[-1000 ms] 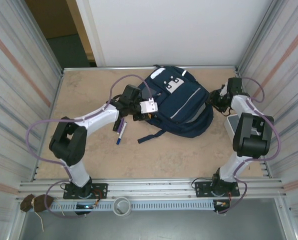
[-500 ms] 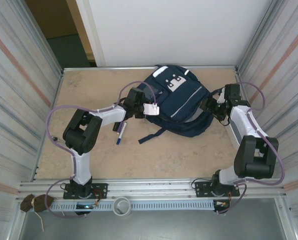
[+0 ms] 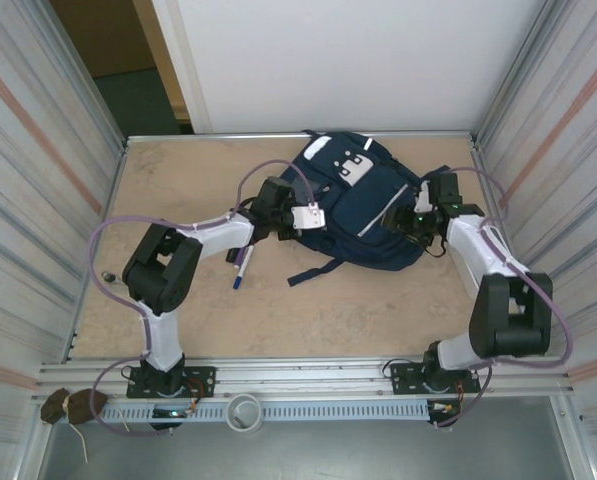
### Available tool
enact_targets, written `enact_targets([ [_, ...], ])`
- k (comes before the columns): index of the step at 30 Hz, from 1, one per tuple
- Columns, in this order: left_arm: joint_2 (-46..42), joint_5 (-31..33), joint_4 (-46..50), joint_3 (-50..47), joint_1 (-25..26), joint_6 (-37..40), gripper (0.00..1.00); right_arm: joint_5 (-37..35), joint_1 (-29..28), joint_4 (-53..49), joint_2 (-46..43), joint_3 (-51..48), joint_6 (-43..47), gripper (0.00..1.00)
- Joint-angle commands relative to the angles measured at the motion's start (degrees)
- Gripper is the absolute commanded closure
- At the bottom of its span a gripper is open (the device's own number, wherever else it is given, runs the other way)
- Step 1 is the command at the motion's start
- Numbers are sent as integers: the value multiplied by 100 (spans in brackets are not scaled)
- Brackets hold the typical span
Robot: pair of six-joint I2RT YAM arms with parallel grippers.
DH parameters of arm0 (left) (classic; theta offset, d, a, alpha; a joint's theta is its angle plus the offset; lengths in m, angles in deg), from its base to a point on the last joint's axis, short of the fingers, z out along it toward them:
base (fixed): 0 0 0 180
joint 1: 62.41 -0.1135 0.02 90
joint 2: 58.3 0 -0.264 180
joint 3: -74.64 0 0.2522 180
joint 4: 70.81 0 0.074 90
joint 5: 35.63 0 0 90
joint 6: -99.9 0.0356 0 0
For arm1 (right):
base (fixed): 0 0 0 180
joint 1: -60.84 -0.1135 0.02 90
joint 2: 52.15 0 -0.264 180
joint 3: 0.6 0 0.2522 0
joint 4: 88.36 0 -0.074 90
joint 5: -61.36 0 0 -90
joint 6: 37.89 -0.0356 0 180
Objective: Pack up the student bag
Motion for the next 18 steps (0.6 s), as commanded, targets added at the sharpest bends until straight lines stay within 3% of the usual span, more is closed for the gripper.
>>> enact_targets([
  [1,-480,-695,456,-74,52,-1238,100,437,-134,357,682,544,-127,40],
  [5,-586,-993,519,-69,83,-1956,100,422,-141,149,1425,1543,50,44],
  [9,-629,-1065,620,-45,261,-2397,100,-264,-164,-292,1379,1985,363,42],
  [13,-633,-913,646,-90,442,-2708,100,-814,-349,-200,595,1347,613,39],
  [18,-659,-1048,745,-12,426,-2901,100,-1122,-1151,538,-754,-17,927,40],
])
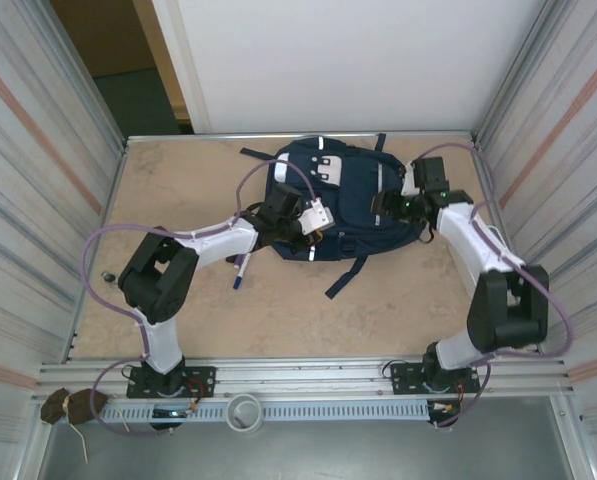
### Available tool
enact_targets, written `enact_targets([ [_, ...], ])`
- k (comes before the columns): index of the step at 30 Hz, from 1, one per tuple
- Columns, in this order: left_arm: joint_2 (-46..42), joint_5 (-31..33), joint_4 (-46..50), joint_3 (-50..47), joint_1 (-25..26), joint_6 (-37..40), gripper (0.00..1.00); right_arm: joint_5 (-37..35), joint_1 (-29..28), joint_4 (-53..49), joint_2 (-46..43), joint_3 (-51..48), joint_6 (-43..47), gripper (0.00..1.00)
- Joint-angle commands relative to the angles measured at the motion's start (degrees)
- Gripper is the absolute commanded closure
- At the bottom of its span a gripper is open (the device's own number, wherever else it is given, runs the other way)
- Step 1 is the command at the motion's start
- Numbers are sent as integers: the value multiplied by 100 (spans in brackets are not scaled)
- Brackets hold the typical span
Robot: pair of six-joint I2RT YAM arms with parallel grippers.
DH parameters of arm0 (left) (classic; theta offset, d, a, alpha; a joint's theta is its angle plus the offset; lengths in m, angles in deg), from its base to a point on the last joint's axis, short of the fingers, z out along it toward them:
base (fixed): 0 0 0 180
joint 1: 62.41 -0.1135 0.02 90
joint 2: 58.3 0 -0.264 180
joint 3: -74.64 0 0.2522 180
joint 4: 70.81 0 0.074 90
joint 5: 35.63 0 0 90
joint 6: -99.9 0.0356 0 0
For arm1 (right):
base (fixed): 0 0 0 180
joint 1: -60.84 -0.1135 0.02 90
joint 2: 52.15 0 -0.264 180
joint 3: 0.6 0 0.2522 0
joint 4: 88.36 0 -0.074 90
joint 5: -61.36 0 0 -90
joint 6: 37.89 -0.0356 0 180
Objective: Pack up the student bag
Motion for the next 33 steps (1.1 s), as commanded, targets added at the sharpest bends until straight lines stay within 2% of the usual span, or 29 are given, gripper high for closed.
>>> enact_targets([
  [1,-380,-559,106,40,-13,-364,100,-368,-614,462,-775,-691,386,41],
  [7,-366,-1248,138,129,-203,-454,100,-1204,-1825,1743,-1518,-1862,413,47],
  [11,-303,-1521,203,236,-315,-508,100,-2054,-2563,2626,-1171,-2215,356,48],
  [14,-279,-1620,145,235,-349,-505,100,-2773,-2905,3212,-714,-2272,429,52],
  [22,-179,-1658,253,382,-352,-446,100,-3617,-3057,3819,141,-2139,487,57],
  [26,-194,-1653,264,368,-352,-405,100,-3773,-3078,4034,292,-2199,437,59],
  [29,-189,-1587,295,356,-357,-350,100,-3778,-3089,4053,321,-2173,430,68],
  [33,-175,-1530,326,330,-366,-290,100,-3727,-3096,3911,97,-2159,495,85],
])
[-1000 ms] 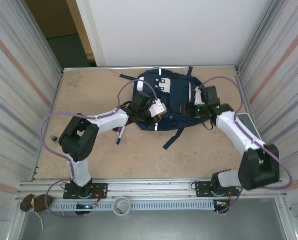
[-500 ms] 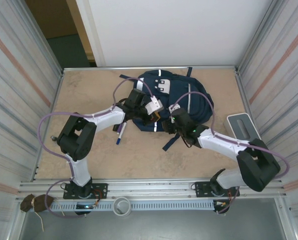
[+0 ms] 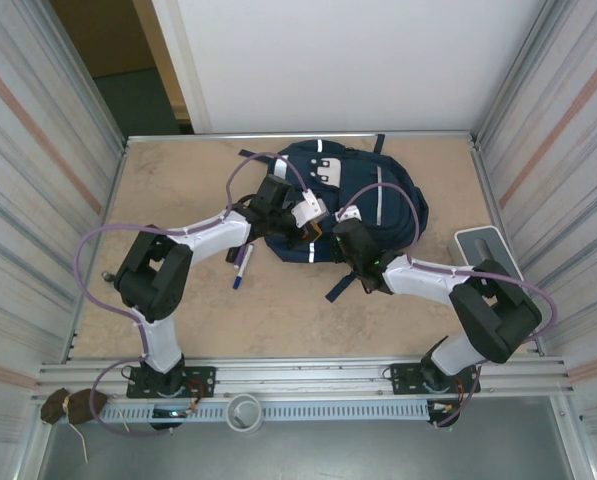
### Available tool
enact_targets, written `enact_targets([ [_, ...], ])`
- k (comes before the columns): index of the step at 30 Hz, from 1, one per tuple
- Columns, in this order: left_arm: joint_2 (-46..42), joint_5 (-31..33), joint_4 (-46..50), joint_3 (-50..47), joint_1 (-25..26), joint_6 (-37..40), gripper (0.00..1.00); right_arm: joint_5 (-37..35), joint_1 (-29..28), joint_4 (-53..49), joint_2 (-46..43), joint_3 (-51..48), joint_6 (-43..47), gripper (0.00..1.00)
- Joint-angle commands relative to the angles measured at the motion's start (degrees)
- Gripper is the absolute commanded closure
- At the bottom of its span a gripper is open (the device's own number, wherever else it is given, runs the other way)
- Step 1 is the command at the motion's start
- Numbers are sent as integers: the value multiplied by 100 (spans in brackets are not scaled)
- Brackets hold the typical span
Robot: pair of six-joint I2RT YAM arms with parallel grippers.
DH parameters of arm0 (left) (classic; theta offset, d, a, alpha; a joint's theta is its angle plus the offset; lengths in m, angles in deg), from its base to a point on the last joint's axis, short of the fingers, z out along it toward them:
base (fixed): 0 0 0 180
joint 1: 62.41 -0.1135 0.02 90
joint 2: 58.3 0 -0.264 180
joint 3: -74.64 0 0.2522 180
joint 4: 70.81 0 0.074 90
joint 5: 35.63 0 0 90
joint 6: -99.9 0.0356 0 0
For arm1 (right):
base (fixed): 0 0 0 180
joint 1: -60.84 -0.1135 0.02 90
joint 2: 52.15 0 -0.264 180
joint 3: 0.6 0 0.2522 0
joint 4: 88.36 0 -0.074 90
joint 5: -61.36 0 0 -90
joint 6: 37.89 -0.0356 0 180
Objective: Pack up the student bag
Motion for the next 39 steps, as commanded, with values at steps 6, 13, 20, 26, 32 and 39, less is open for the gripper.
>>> enact_targets([
  [6,-75,-167,118,158,-46,127,100,439,117,-215,-607,103,62,99],
  [13,-86,-92,88,74,-118,199,100,1501,642,-708,-1017,58,-315,100],
  [20,-110,92,106,8,-247,278,100,2313,1377,-1478,-1204,-3,-316,100],
  [26,-119,181,136,-14,-323,342,100,2802,2028,-2186,-1270,91,-200,100],
  [32,-140,348,159,-51,-371,396,100,2823,2492,-2630,-1553,63,-313,100],
  [39,-441,442,167,-71,-201,593,80,3819,2344,-2177,-1792,-11,-501,100],
])
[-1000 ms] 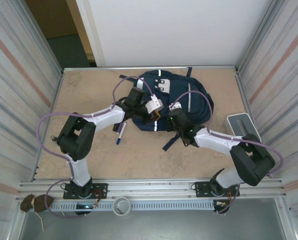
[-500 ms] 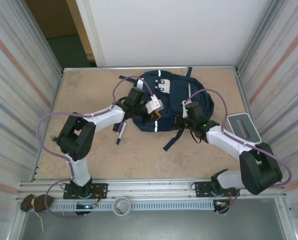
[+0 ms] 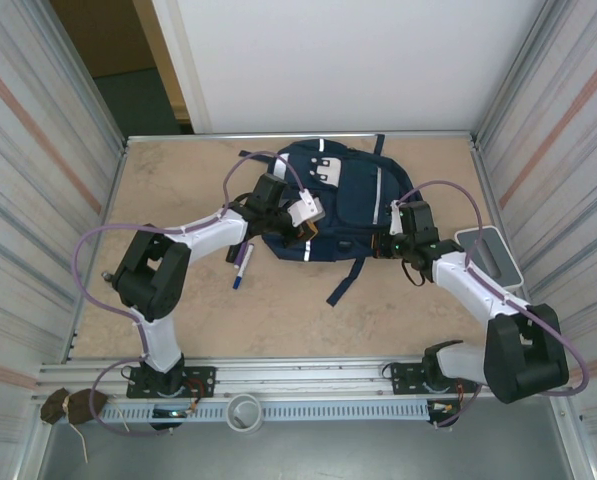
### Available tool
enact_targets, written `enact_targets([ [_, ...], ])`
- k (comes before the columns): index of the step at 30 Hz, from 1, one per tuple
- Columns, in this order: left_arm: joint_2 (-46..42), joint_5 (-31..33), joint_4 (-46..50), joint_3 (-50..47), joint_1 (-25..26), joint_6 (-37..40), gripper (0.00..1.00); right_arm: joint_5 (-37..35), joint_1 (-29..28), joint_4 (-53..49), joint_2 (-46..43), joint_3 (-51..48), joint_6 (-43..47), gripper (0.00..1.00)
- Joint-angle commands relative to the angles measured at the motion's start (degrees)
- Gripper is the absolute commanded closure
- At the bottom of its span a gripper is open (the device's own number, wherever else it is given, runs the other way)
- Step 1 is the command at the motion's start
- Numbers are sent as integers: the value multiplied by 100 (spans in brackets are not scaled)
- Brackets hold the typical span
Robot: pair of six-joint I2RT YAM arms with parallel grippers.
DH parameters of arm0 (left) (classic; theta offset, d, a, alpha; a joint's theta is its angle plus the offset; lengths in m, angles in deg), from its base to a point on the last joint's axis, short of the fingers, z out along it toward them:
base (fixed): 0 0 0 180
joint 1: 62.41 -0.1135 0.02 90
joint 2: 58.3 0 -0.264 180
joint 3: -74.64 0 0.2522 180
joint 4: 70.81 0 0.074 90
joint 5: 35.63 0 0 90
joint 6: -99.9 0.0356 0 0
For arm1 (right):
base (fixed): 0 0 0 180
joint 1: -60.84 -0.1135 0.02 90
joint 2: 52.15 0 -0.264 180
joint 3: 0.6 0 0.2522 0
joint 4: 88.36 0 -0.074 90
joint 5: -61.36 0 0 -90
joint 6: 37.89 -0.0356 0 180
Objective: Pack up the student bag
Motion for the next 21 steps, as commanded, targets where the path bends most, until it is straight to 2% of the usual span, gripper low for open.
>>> enact_targets([
  [1,-507,348,50,-56,61,220,74,585,-153,166,-314,7,-312,100],
  [7,-879,1198,-276,-192,638,765,50,745,-362,288,-366,160,-522,100],
  [11,-675,1689,-530,-103,977,1110,44,858,-468,355,-411,196,-661,100],
  [17,-165,2029,-900,175,1188,1280,44,916,-685,482,-473,187,-785,100],
  [19,-95,2068,-1112,153,1190,1263,48,921,-734,483,-466,183,-788,100],
  [21,-47,2124,-1277,102,1194,1286,60,944,-741,453,-456,175,-765,100],
])
